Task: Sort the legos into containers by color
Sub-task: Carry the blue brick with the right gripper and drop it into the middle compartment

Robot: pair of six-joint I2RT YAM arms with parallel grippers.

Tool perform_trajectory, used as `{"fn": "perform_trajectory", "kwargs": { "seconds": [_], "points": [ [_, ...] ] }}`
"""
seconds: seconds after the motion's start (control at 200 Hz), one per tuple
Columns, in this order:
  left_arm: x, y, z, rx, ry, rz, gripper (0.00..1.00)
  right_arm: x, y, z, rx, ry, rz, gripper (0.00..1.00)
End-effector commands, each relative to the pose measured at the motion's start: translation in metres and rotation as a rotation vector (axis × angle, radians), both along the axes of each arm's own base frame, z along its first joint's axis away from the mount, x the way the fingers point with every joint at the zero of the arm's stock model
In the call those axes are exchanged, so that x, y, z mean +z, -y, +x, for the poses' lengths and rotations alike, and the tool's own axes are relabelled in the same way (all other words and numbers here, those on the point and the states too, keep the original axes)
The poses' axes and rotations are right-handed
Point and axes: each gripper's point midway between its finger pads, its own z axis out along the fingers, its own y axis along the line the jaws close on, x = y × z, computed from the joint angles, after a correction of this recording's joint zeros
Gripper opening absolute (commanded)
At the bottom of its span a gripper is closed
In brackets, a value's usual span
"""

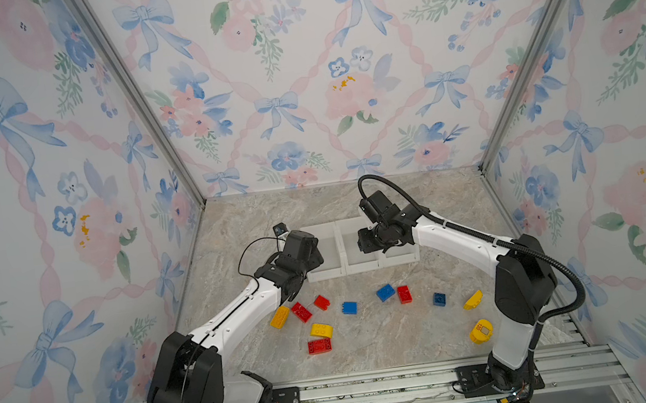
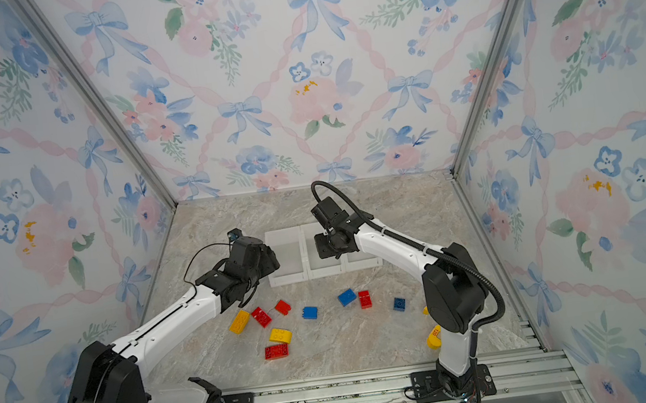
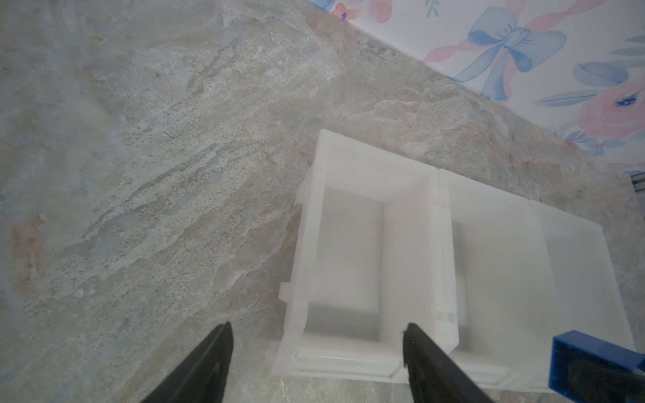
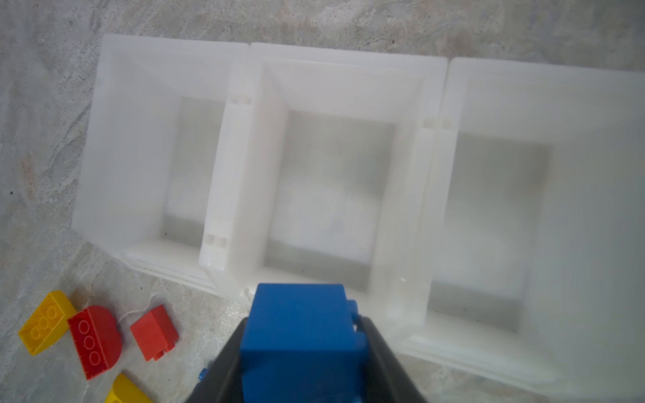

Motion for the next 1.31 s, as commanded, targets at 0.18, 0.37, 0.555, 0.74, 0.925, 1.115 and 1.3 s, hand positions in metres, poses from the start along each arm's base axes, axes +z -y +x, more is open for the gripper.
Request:
{"fn": "perform_trajectory", "kwargs": {
  "seconds": [0.18, 0.37, 0.555, 0.74, 0.925, 1.115, 1.3],
  "points": [
    [0.000, -0.019, -0.008, 0.018, 0.008, -0.014, 0.80, -0.028, -0.018, 0.019, 0.036, -0.061, -0.059, 0.32],
    [-0.002, -0.024, -0.009, 0.028, 0.004, -0.015, 0.81, -0.048, -0.021, 0.024, 0.037, -0.110, -0.085, 0.34],
    [0.000, -0.026, -0.006, 0.032, 0.006, -0.012, 0.81, -0.054, -0.018, 0.023, 0.030, -0.138, -0.093, 0.42],
    [0.003, -0.026, -0.001, 0.028, 0.011, -0.008, 0.81, -0.048, -0.016, 0.021, 0.021, -0.139, -0.078, 0.51],
    [0.006, -0.024, 0.004, 0.013, 0.012, 0.002, 0.82, -0.035, -0.015, 0.019, 0.013, -0.121, -0.052, 0.56],
    [0.007, -0.022, 0.006, 0.006, 0.014, 0.002, 0.82, -0.017, -0.011, 0.013, 0.003, -0.098, -0.028, 0.57],
    [0.008, -0.021, 0.007, -0.003, 0.015, 0.005, 0.83, 0.003, 0.002, 0.003, -0.011, -0.076, -0.006, 0.64]
  ]
}}
